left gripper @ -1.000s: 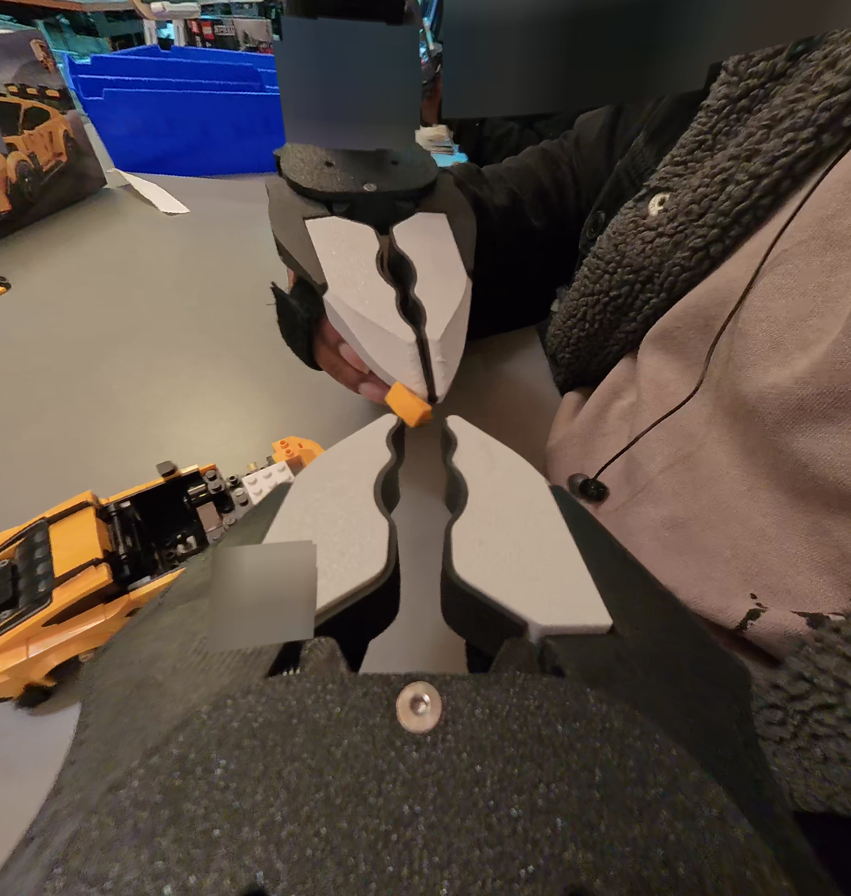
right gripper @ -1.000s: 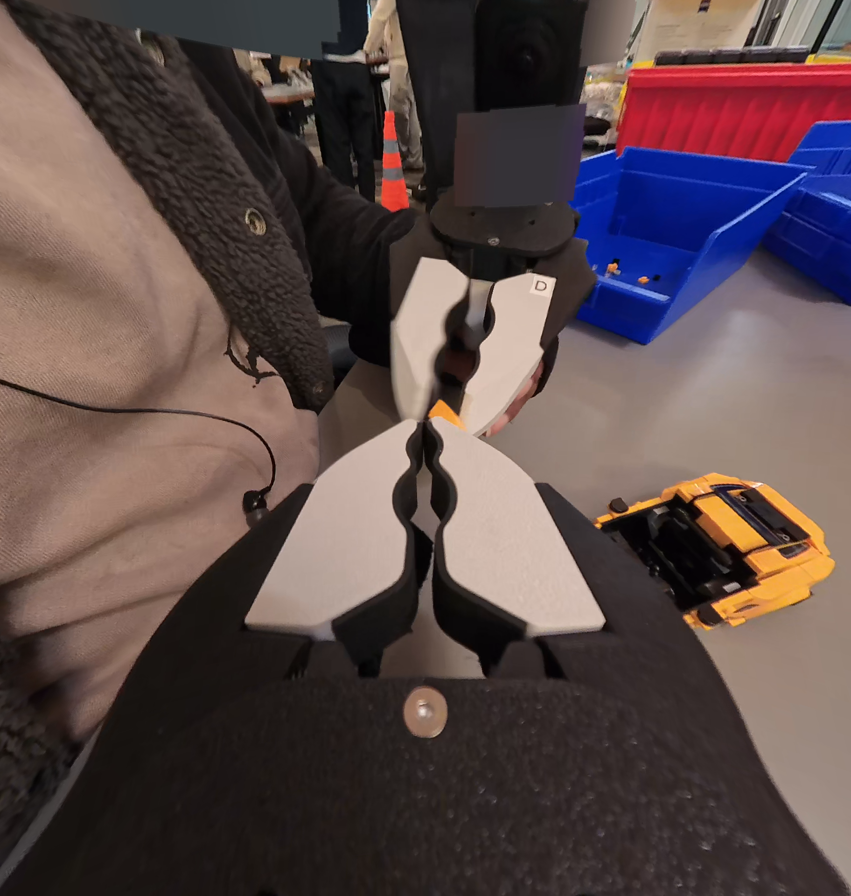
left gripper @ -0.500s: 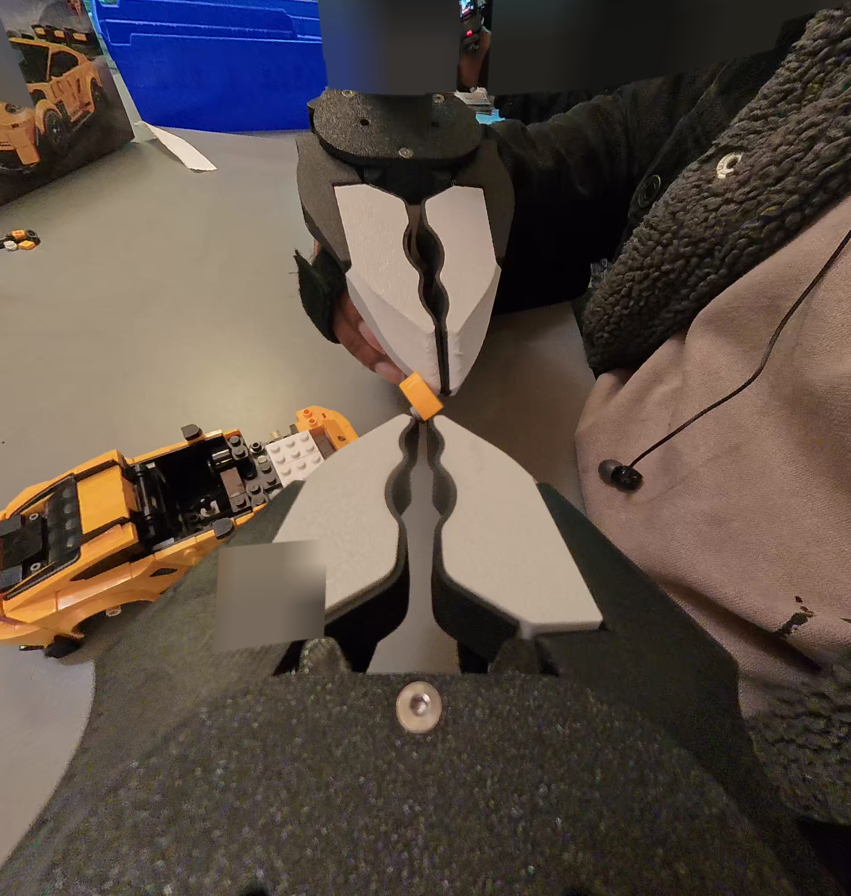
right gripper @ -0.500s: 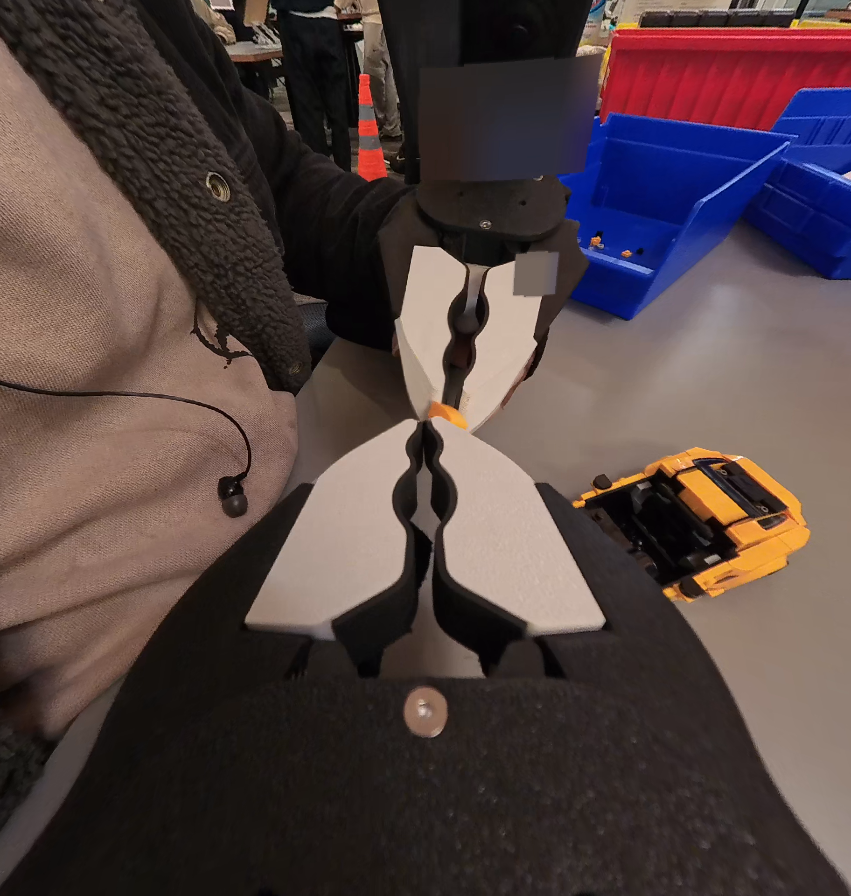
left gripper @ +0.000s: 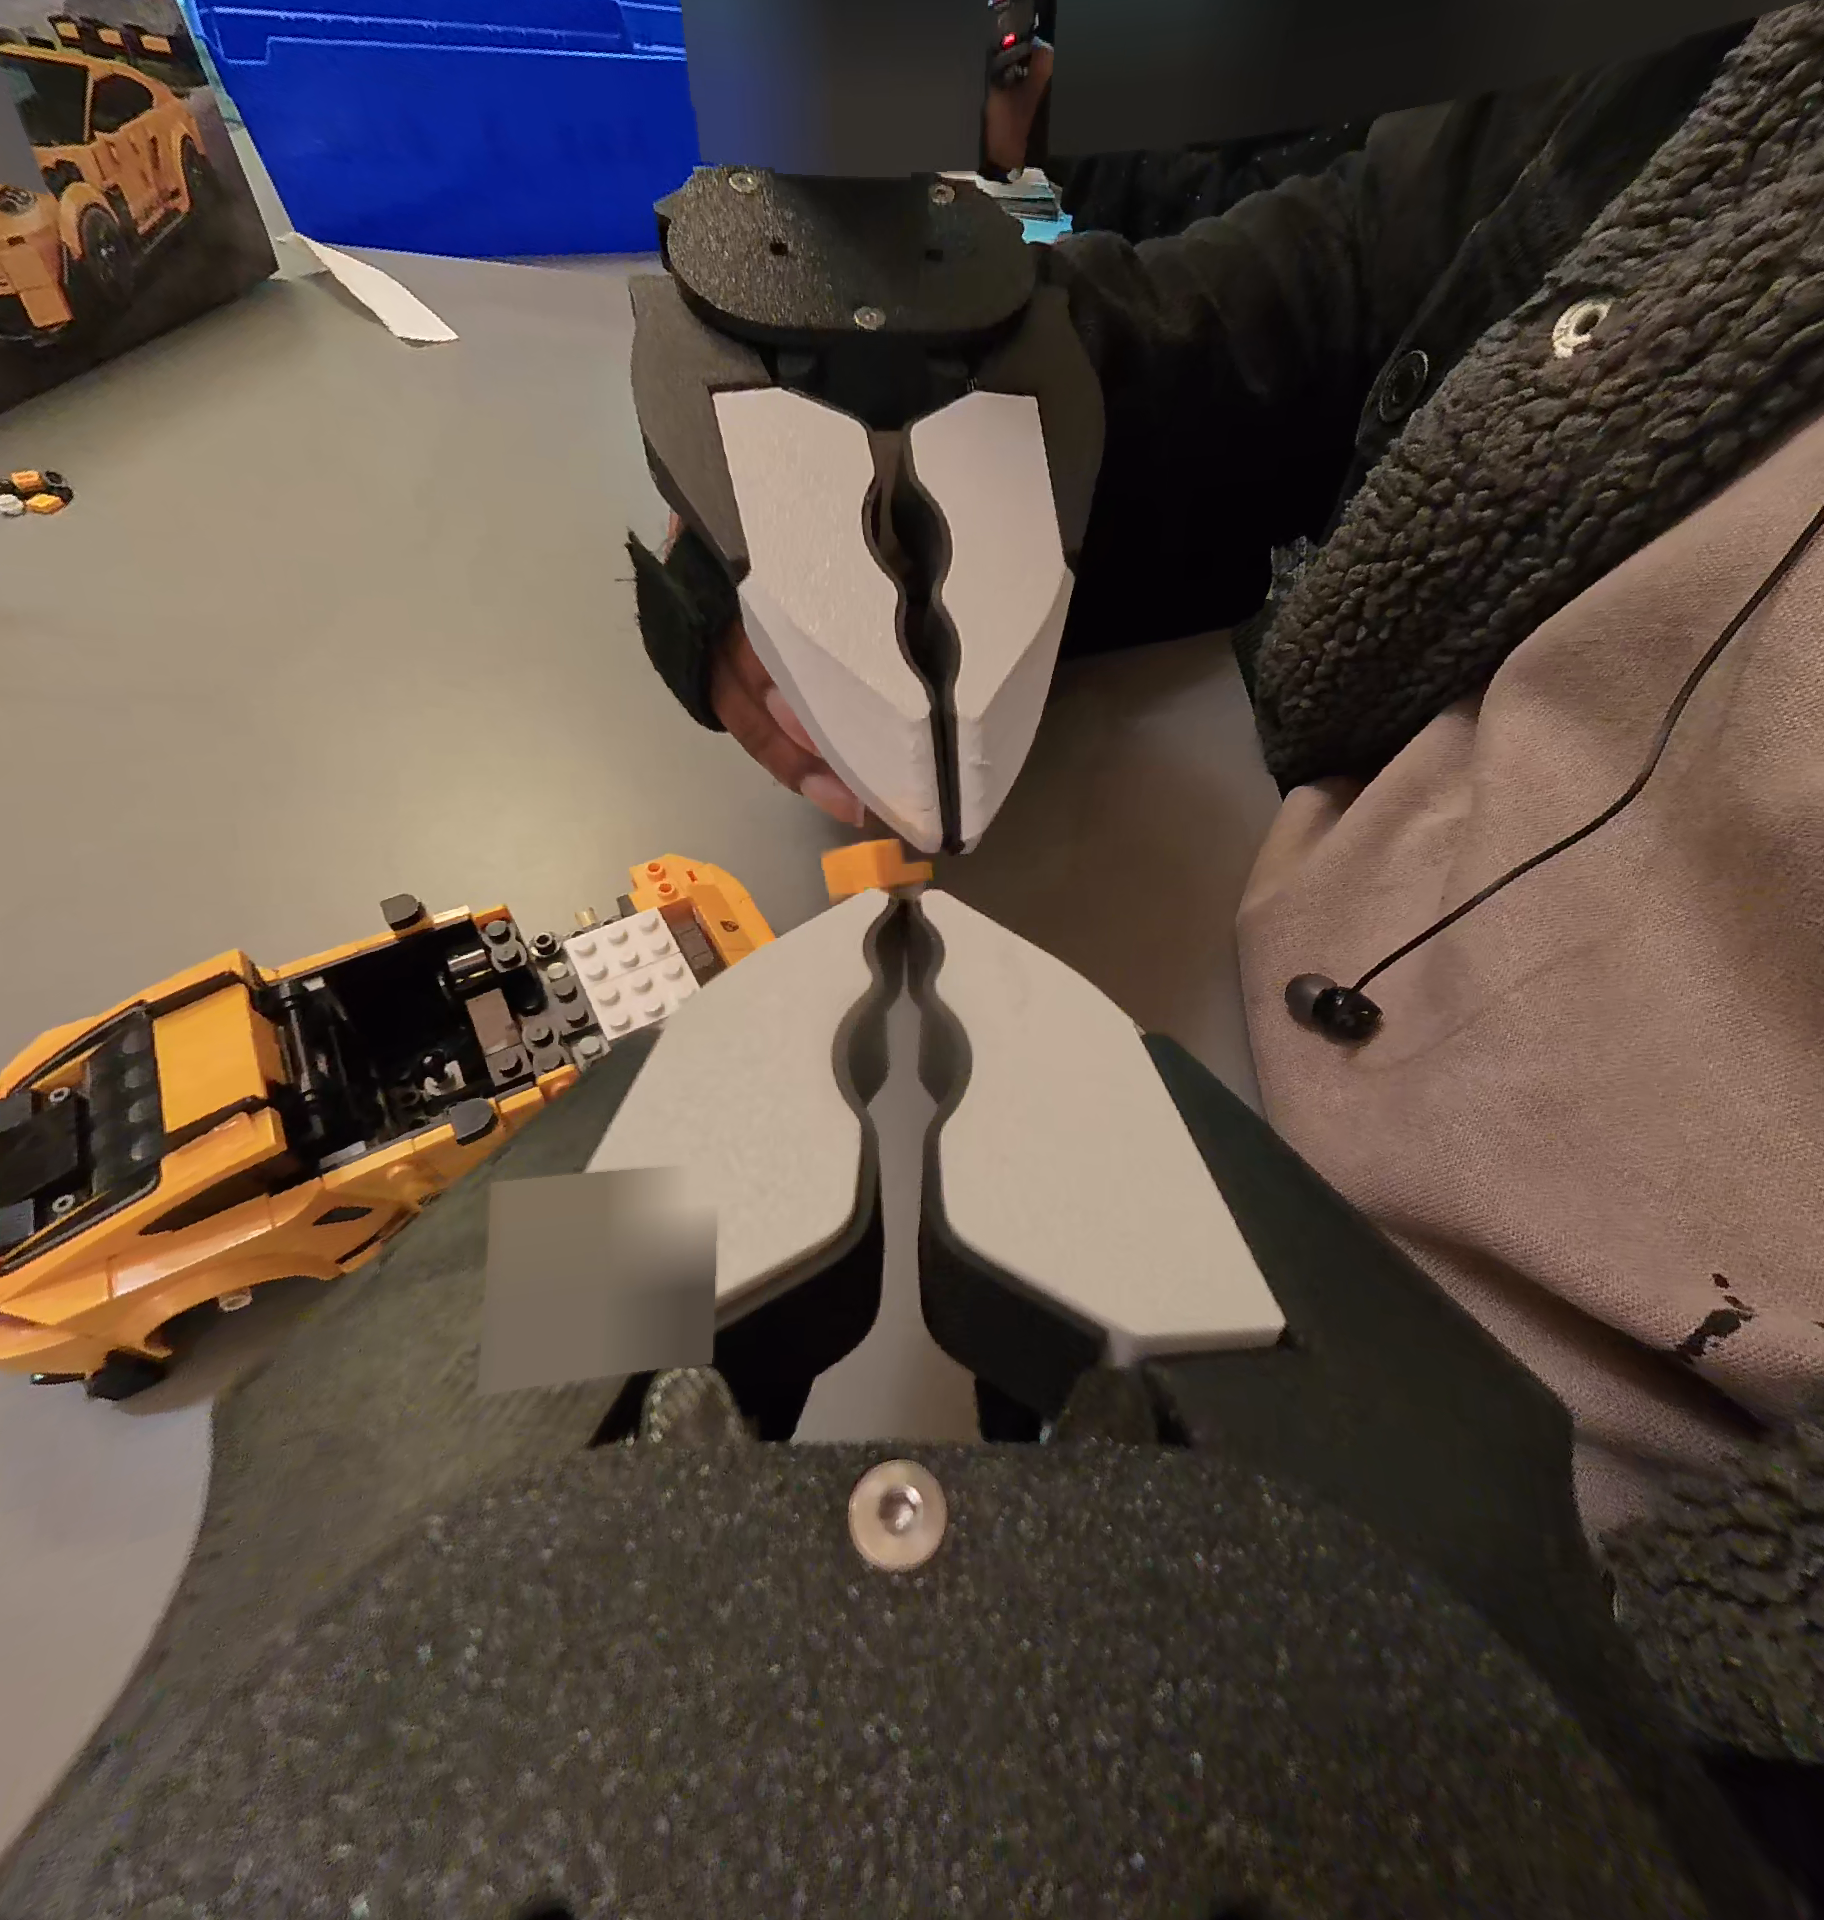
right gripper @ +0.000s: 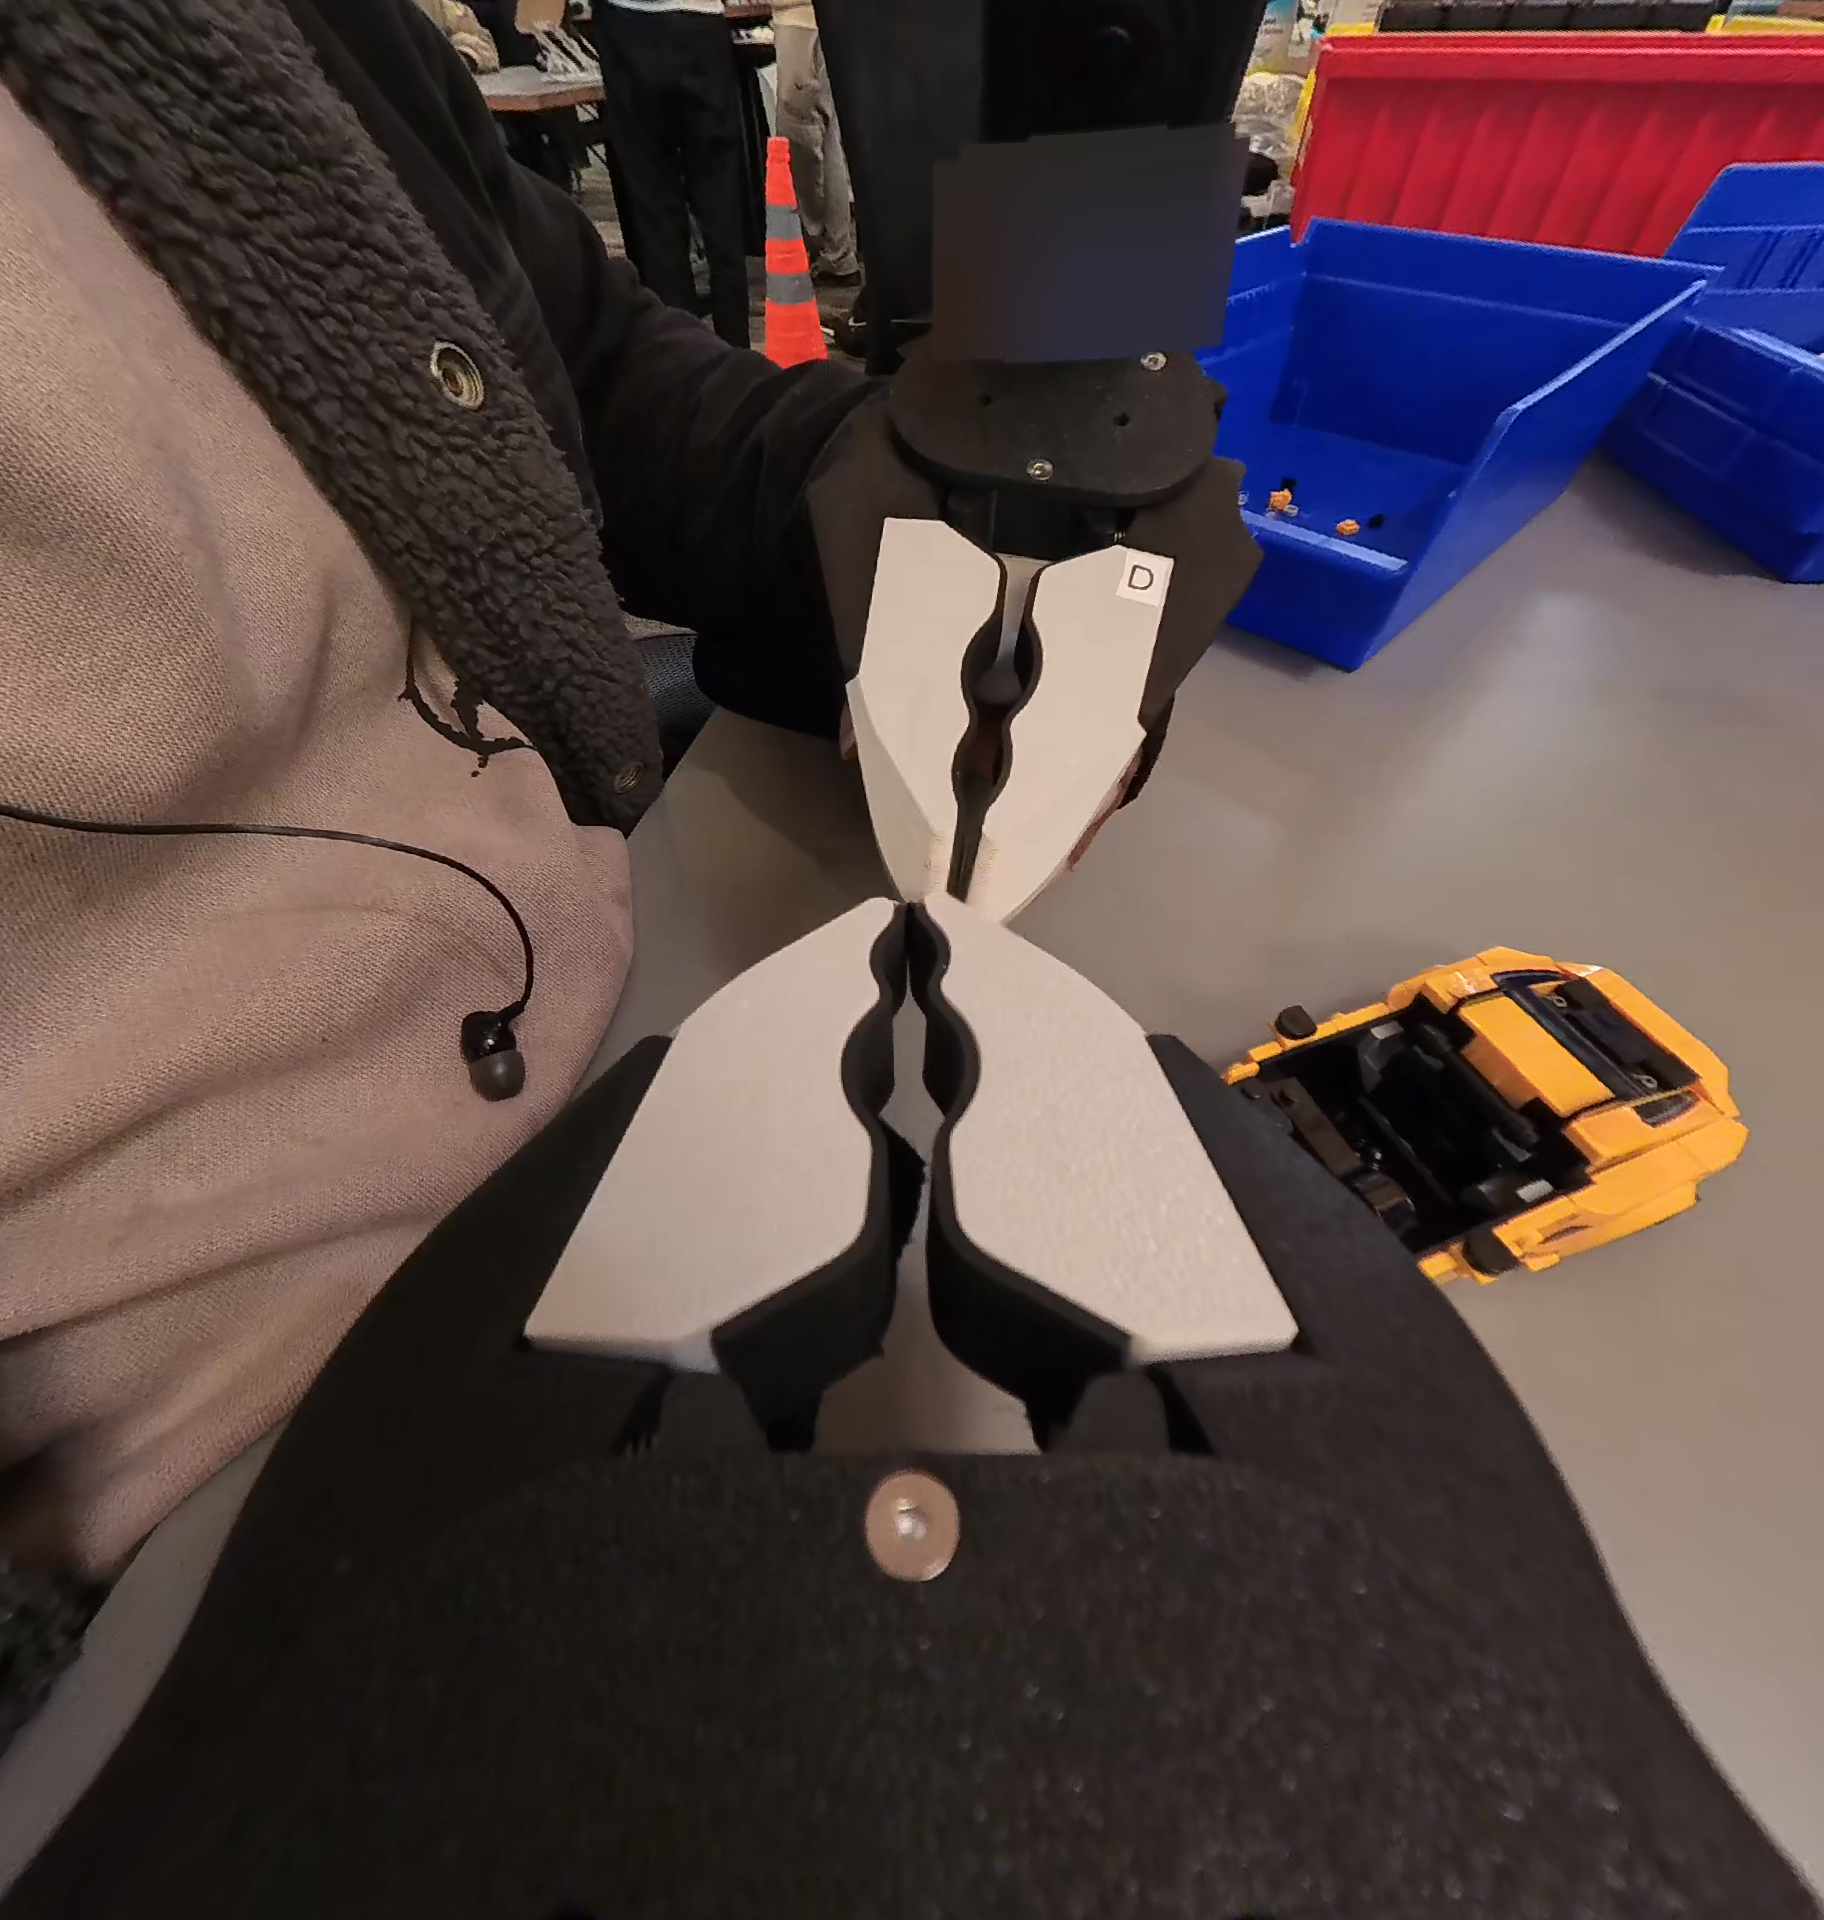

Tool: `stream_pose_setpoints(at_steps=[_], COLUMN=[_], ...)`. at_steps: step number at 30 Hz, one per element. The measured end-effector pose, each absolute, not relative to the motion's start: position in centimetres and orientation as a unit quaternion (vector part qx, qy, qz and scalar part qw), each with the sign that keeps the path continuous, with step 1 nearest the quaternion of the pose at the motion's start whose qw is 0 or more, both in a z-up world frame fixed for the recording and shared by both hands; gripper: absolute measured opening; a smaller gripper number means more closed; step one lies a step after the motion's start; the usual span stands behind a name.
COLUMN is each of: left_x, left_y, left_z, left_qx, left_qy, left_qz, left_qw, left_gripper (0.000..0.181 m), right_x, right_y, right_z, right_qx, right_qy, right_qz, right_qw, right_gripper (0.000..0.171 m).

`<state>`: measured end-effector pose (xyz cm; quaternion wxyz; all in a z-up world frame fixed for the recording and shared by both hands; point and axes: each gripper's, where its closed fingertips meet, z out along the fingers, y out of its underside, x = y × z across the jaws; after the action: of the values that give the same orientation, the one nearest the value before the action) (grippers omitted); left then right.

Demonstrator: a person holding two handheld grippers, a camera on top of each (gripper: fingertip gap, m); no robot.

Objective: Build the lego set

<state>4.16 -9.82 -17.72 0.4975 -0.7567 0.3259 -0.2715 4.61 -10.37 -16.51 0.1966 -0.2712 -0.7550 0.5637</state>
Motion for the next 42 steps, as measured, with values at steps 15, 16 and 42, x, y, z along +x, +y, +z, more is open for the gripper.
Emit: stream_pose_setpoints(at_steps=[15,16,42], left_x=[2.7,2.5,2.7], left_y=[-9.1,-9.0,-9.0], left_z=[-18.2,-18.3,-19.9], left_qx=[-0.774,-0.776,-0.796], left_qy=[0.298,0.295,0.312], left_qz=[-0.252,-0.249,-0.222], left_qw=[0.499,0.499,0.469], left_gripper=[0.000,0.000,0.006], right_x=[4.1,4.1,9.4], right_y=[-7.8,-7.2,-5.5], right_z=[-16.9,-16.9,-23.9], right_qx=[-0.308,-0.316,-0.388], right_qy=[-0.760,-0.761,-0.859], right_qz=[0.526,0.517,0.293], right_qw=[0.226,0.233,0.162], right_gripper=[0.000,0.000,0.002])
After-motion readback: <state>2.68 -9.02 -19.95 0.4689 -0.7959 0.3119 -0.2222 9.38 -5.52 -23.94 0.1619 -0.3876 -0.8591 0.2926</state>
